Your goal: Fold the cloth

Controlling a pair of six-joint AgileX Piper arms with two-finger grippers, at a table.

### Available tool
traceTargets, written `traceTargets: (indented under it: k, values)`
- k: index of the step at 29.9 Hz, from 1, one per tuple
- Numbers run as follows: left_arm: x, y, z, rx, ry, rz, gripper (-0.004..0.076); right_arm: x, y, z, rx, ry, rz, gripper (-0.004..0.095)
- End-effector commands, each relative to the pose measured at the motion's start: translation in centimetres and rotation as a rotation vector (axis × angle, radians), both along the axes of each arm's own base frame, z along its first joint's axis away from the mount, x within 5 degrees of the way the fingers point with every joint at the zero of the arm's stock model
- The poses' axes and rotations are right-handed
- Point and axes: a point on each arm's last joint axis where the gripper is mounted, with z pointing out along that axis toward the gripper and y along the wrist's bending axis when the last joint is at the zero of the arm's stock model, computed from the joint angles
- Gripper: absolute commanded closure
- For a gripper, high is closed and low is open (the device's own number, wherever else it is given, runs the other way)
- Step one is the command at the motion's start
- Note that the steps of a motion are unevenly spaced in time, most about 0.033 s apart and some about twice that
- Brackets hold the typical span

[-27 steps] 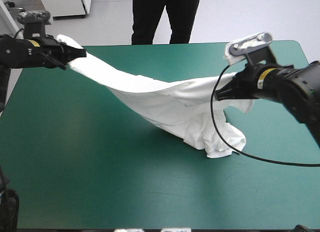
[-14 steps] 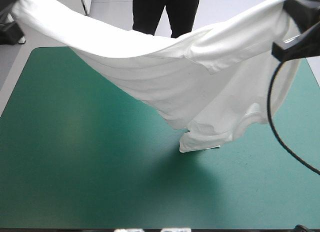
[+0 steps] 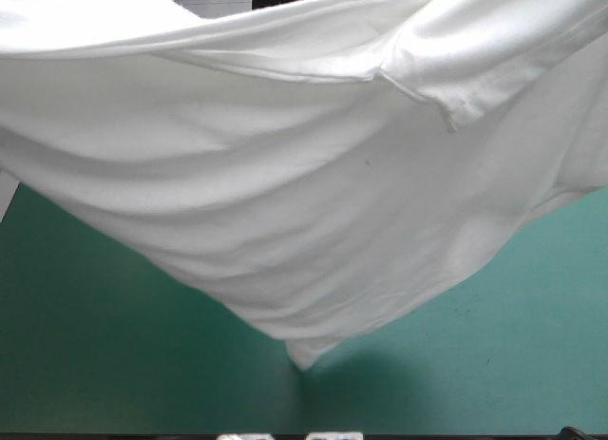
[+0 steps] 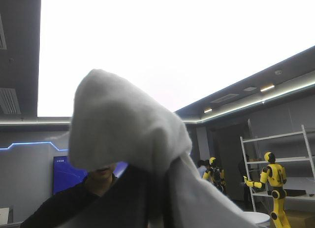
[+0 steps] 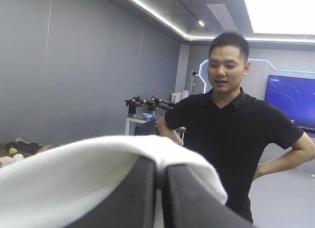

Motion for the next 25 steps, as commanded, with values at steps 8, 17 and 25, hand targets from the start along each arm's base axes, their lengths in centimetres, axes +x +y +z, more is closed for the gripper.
traceTargets:
  k: [8, 17, 25]
  values:
    - [6.3, -0.1, -1.8, 0.08, 0.261, 0.05, 0.0733, 2.0, 0.5, -1.5, -0.026, 0.16, -0.06, 0.0924]
    - [20.4, 0.5, -7.9, 0.143, 0.679, 0.161, 0.0733, 12.3, 4.9, -8.4, -0.226, 0.57, -0.276, 0.0925]
    - [32.3, 0.5, -15.1, 0.19, 0.974, 0.172, 0.0733, 21.7, 8.6, -16.1, -0.329, 0.784, -0.328, 0.0925]
